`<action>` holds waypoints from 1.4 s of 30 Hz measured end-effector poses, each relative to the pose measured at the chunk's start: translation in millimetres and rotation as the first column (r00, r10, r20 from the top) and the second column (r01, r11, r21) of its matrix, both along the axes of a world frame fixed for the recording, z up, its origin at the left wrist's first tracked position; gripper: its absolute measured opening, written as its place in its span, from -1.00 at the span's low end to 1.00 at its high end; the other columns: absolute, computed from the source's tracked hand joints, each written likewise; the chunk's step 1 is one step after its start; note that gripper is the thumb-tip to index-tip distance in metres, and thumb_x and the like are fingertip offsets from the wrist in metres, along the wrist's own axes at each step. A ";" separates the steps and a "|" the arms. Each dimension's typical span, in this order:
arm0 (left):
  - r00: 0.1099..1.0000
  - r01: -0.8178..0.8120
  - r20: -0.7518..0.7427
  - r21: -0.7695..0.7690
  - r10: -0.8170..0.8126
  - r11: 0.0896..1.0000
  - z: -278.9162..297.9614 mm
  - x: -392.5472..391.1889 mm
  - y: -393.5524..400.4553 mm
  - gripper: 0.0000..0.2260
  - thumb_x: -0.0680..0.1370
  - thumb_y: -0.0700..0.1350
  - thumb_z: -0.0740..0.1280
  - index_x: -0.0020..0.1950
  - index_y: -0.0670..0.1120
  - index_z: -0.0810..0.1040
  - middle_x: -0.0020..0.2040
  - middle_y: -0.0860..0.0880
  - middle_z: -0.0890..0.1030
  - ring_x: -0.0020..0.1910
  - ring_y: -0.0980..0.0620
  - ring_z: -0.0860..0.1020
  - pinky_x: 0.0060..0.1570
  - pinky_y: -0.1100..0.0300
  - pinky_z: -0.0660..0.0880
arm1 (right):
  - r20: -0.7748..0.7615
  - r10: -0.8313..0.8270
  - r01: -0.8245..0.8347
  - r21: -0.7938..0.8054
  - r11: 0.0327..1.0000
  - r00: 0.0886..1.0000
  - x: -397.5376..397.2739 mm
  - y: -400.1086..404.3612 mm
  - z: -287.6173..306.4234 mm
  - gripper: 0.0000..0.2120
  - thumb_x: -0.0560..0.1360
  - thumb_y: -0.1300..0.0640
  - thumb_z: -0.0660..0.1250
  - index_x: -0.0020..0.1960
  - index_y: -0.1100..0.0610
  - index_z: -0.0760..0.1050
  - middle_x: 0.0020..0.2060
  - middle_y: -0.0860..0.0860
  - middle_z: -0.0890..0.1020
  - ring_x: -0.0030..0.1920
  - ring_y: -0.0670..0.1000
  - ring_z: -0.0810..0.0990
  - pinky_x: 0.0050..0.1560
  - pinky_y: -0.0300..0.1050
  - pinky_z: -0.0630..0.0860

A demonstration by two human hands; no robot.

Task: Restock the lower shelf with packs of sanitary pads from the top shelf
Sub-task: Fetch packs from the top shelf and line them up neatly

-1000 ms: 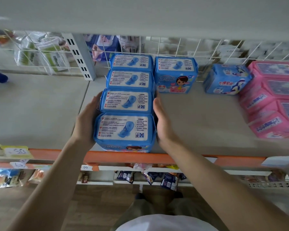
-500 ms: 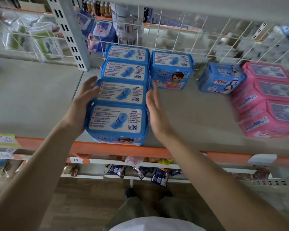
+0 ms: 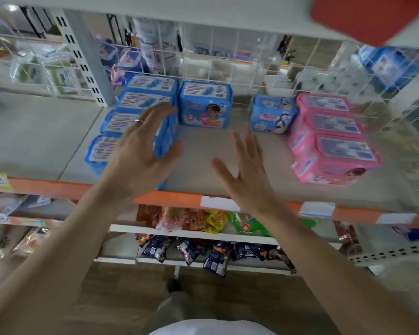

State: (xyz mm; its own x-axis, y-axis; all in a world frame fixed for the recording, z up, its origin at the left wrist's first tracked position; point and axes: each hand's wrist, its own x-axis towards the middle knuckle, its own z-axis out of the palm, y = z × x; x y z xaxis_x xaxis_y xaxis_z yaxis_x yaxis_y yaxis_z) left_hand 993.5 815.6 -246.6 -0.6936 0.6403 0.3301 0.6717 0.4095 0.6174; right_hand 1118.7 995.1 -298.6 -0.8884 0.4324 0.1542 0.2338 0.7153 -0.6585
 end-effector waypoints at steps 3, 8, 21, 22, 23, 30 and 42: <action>1.000 0.013 -0.004 -0.079 -0.014 0.997 4.7 50.1 21.1 -0.37 0.46 0.23 0.16 0.51 0.03 0.33 0.52 0.04 0.35 0.46 -0.06 0.37 0.40 -0.04 0.35 | 0.005 0.030 -0.030 0.042 0.999 1.000 48.8 12.3 12.0 -0.19 0.52 -0.41 0.05 0.63 -0.03 -0.01 0.63 -0.03 -0.16 0.61 -0.02 -0.19 0.53 0.04 -0.05; 0.993 0.067 -0.089 -0.122 -0.078 0.990 11.5 132.5 36.9 -0.45 0.50 0.20 0.18 0.44 0.00 0.38 0.50 0.03 0.38 0.38 -0.09 0.45 0.33 -0.13 0.42 | -0.073 0.075 -0.065 0.132 0.989 0.994 121.3 30.7 25.0 -0.24 0.51 -0.35 0.06 0.61 -0.01 0.13 0.63 0.01 -0.04 0.62 0.03 -0.11 0.53 0.03 -0.02; 0.960 0.071 -0.268 -0.064 -0.086 0.995 66.5 213.6 45.2 -0.44 0.51 0.19 0.21 0.48 0.03 0.40 0.56 0.10 0.30 0.47 0.00 0.38 0.36 -0.16 0.40 | -0.259 0.086 -0.029 0.215 0.976 0.962 203.7 52.6 95.0 -0.32 0.55 -0.31 0.12 0.57 -0.02 0.21 0.62 -0.11 0.05 0.61 -0.06 -0.07 0.57 0.10 0.08; 0.950 0.087 -0.294 -0.064 -0.102 0.994 70.4 215.2 45.0 -0.45 0.51 0.18 0.22 0.48 0.03 0.40 0.56 0.11 0.30 0.46 0.01 0.38 0.37 -0.14 0.39 | -0.280 0.079 -0.015 0.223 0.975 0.957 206.9 52.3 99.8 -0.32 0.55 -0.30 0.14 0.57 0.00 0.22 0.62 -0.09 0.07 0.61 -0.06 -0.06 0.58 0.08 0.07; 0.937 0.098 -0.329 -0.064 -0.113 0.993 73.9 216.6 44.3 -0.45 0.52 0.17 0.23 0.47 0.01 0.41 0.56 0.10 0.30 0.46 0.01 0.39 0.39 -0.12 0.37 | -0.306 0.076 0.000 0.241 0.971 0.949 209.7 51.7 104.4 -0.32 0.56 -0.28 0.16 0.57 0.04 0.24 0.61 -0.05 0.11 0.61 -0.04 -0.03 0.58 0.10 0.08; 0.821 0.027 -0.569 -0.049 -0.050 0.998 102.6 215.5 23.0 -0.46 0.53 0.15 0.24 0.44 -0.09 0.47 0.51 -0.04 0.39 0.45 -0.08 0.35 0.42 -0.21 0.30 | -0.438 0.103 0.062 0.346 0.936 0.893 210.9 25.9 129.2 -0.30 0.59 -0.17 0.23 0.57 0.21 0.20 0.58 0.10 0.22 0.61 0.08 0.09 0.54 0.19 0.17; 0.811 0.003 -0.585 0.016 0.008 1.000 158.7 197.9 -41.8 -0.44 0.52 0.18 0.20 0.47 -0.03 0.43 0.53 0.02 0.36 0.43 -0.05 0.36 0.46 -0.02 0.19 | -0.515 0.091 0.126 0.370 0.921 0.852 185.0 -33.8 175.3 -0.28 0.59 -0.21 0.22 0.60 0.14 0.15 0.57 -0.01 0.26 0.59 0.01 0.13 0.49 0.19 0.26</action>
State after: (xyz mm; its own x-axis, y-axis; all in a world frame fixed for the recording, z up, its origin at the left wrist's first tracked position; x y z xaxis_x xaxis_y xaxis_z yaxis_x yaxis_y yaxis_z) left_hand 1191.4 773.8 -88.0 -0.3681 0.6301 0.6837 0.9069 0.4053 0.1147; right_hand 1303.8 961.2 -123.3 -0.6247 0.2590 0.7366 -0.0450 0.9299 -0.3651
